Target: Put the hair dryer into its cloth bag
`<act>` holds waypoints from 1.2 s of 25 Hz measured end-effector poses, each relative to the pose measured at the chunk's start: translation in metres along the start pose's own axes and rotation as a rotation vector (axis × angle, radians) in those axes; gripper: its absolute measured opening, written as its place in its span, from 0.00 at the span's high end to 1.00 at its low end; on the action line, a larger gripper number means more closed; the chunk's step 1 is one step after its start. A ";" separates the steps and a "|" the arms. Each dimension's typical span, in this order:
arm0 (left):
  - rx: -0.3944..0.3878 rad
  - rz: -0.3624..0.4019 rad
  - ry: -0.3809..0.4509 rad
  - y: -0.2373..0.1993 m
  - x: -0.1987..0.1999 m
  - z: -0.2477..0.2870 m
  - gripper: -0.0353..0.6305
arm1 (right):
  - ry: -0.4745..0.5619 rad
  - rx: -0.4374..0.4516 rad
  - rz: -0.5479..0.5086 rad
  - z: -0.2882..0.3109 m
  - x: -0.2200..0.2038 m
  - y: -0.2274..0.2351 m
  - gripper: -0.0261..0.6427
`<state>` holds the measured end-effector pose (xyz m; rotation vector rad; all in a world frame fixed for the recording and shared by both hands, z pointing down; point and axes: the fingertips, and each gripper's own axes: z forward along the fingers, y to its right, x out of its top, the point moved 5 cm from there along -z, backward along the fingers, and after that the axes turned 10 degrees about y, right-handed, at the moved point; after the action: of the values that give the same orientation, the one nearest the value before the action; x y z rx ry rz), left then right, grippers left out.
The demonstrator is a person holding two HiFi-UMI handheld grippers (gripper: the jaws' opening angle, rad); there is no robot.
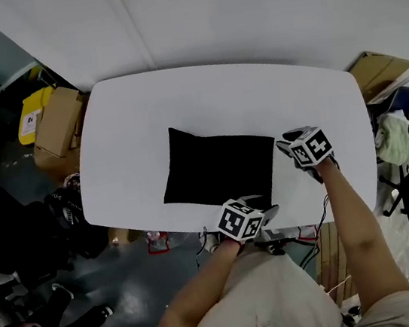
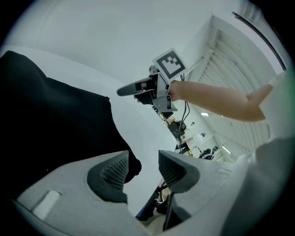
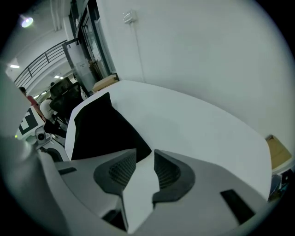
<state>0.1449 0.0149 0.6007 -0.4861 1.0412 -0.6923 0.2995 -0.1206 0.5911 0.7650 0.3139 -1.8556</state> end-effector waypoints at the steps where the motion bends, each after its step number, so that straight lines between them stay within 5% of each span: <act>1: -0.005 0.000 0.007 0.003 -0.001 -0.002 0.66 | 0.009 -0.007 0.007 -0.005 -0.002 0.001 0.76; 11: 0.023 -0.015 0.118 0.008 0.007 -0.046 0.66 | 0.163 0.016 0.042 -0.037 0.005 -0.037 0.77; 21: 0.134 0.011 0.324 -0.003 0.030 -0.112 0.66 | 0.374 0.111 0.119 -0.073 0.020 -0.108 0.77; 30: 0.213 0.143 0.580 0.022 0.058 -0.191 0.89 | 0.522 0.153 0.133 -0.120 0.010 -0.161 0.77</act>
<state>-0.0023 -0.0201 0.4682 -0.0149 1.5068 -0.8271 0.1949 0.0026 0.4719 1.3444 0.4410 -1.5459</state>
